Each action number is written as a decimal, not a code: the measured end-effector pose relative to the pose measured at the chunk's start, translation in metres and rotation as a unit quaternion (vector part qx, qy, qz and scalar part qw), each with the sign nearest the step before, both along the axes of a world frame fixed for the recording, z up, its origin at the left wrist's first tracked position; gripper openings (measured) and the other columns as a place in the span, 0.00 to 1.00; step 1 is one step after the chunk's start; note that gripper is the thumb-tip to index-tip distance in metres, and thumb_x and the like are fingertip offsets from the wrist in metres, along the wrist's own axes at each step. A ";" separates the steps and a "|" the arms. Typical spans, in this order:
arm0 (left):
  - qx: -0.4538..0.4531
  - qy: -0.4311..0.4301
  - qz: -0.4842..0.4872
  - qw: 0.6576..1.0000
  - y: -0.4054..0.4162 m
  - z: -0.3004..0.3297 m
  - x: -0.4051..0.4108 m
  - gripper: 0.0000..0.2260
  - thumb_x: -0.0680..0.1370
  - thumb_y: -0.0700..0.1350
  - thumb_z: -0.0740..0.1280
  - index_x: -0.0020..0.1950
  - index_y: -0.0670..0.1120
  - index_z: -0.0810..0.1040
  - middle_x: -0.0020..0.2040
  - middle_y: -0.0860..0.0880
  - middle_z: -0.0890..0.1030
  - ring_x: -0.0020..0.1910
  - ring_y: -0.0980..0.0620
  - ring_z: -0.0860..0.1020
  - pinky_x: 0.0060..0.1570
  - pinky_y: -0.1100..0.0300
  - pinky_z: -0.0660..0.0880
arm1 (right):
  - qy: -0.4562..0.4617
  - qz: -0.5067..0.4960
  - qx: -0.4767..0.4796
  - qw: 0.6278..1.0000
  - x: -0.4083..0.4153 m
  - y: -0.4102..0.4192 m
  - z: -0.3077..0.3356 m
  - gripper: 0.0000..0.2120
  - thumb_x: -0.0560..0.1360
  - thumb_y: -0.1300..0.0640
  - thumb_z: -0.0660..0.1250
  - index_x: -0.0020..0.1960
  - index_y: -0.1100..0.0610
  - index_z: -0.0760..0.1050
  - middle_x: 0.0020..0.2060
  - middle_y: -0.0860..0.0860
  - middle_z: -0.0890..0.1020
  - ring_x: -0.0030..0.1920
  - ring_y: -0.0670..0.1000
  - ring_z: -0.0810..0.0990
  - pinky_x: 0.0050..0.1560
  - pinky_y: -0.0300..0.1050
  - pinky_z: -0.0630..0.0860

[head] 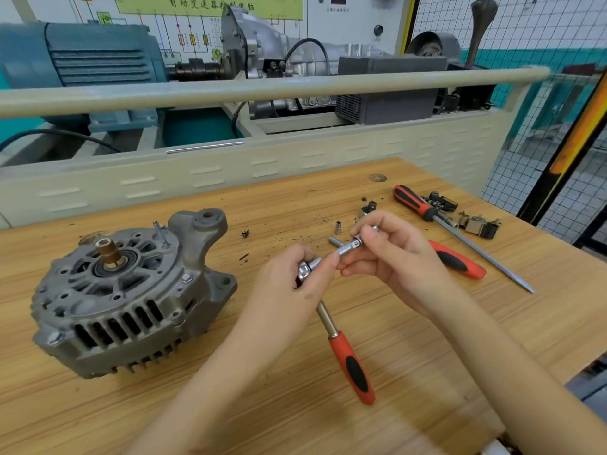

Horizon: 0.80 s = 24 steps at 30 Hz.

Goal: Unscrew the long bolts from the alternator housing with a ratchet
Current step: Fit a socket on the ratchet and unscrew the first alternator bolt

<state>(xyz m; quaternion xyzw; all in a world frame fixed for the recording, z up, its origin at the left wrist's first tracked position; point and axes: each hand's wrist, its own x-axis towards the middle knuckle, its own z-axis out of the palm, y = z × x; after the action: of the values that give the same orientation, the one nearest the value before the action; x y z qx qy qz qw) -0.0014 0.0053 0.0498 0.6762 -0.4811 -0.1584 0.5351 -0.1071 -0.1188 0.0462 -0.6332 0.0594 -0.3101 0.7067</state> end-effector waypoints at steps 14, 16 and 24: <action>0.011 -0.096 0.069 0.993 0.007 -0.003 0.003 0.16 0.72 0.56 0.61 0.34 0.44 0.72 0.23 0.55 0.66 0.25 0.59 0.67 0.27 0.65 0.64 | 0.050 -0.035 0.012 0.998 0.009 0.019 0.003 0.10 0.69 0.52 0.63 0.40 0.60 0.73 0.26 0.53 0.81 0.28 0.48 0.81 0.27 0.37 0.76; 0.017 -0.098 0.069 0.993 0.007 -0.004 0.004 0.15 0.72 0.55 0.62 0.33 0.45 0.71 0.23 0.55 0.66 0.25 0.58 0.67 0.26 0.64 0.63 | 0.070 -0.026 0.003 0.997 0.009 0.019 0.006 0.11 0.68 0.52 0.64 0.40 0.60 0.73 0.26 0.54 0.81 0.29 0.50 0.82 0.27 0.37 0.75; 0.028 -0.014 0.050 0.998 0.008 -0.005 0.007 0.18 0.72 0.57 0.61 0.35 0.42 0.73 0.24 0.52 0.67 0.20 0.58 0.63 0.25 0.62 0.62 | 0.087 -0.064 -0.038 0.993 0.017 0.032 0.012 0.10 0.71 0.55 0.63 0.39 0.63 0.71 0.23 0.53 0.79 0.25 0.48 0.80 0.26 0.38 0.76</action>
<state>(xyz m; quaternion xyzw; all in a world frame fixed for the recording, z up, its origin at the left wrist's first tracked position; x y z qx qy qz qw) 0.0058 0.0130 0.0449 0.7161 -0.4499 -0.1350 0.5163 -0.0906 -0.0864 0.0583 -0.6793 0.1493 -0.3001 0.6529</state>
